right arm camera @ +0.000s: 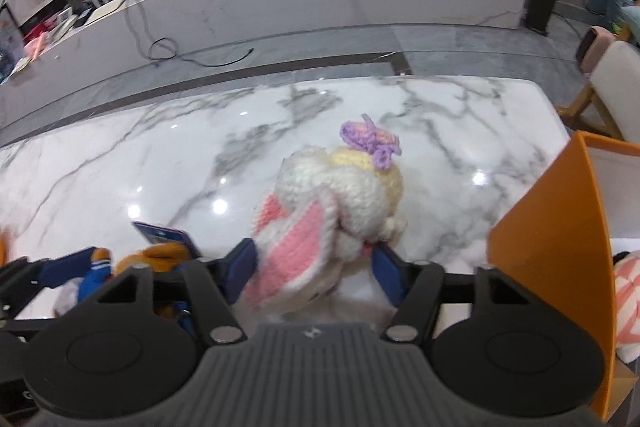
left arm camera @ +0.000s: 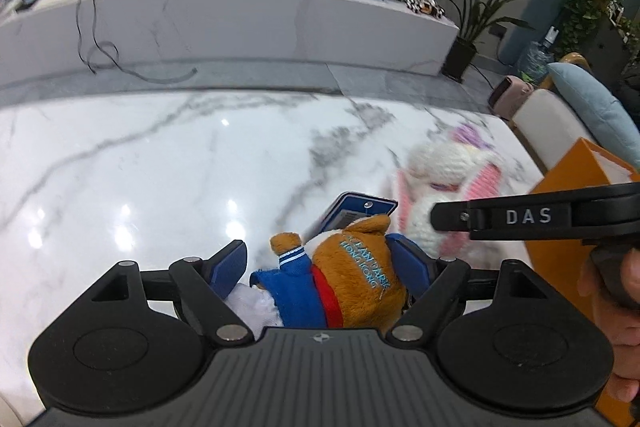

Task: Organize objects
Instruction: 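Grasp the orange bear keychain with the left tool while the right tool grasps the crocheted bunny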

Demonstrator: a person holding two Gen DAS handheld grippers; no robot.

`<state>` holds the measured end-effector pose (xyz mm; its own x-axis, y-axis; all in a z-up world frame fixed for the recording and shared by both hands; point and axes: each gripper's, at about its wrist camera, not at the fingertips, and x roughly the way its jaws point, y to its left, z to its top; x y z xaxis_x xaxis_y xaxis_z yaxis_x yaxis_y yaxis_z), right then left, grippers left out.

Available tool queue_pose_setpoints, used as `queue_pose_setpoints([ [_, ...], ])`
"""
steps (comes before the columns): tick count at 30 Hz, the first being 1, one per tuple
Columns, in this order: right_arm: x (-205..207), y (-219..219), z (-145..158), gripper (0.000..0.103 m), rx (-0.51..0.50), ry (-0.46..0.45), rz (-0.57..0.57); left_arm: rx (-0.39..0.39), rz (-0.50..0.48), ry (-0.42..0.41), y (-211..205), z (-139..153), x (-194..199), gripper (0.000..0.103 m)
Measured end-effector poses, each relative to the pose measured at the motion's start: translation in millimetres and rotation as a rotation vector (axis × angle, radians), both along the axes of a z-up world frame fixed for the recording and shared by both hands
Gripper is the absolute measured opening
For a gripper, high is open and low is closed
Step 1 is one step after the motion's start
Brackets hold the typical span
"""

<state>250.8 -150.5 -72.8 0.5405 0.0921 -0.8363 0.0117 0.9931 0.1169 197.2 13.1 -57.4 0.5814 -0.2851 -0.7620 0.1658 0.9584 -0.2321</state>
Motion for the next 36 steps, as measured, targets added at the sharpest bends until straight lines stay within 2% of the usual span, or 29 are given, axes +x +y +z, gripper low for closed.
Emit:
queue_pose_setpoints([
  [1, 0, 1, 0, 0.051, 0.016, 0.011, 0.016, -0.005, 0.012, 0.013, -1, 0, 0, 0.093],
  [3, 0, 4, -2, 0.050, 0.040, 0.045, 0.043, 0.001, -0.012, 0.034, -3, 1, -3, 0.093],
  [10, -12, 21, 0, 0.048, 0.018, 0.074, 0.141, 0.057, -0.074, 0.077, -12, 8, -18, 0.090],
  [17, -30, 29, 6, 0.045, -0.008, 0.111, 0.233, 0.123, -0.107, 0.082, -11, 12, -45, 0.089],
  [31, -90, 48, 10, 0.045, -0.096, 0.168, 0.479, 0.210, -0.153, 0.111, -17, 22, -95, 0.088],
  [36, -108, 48, 10, 0.047, -0.121, 0.195, 0.550, 0.219, -0.162, 0.117, -16, 26, -119, 0.089],
])
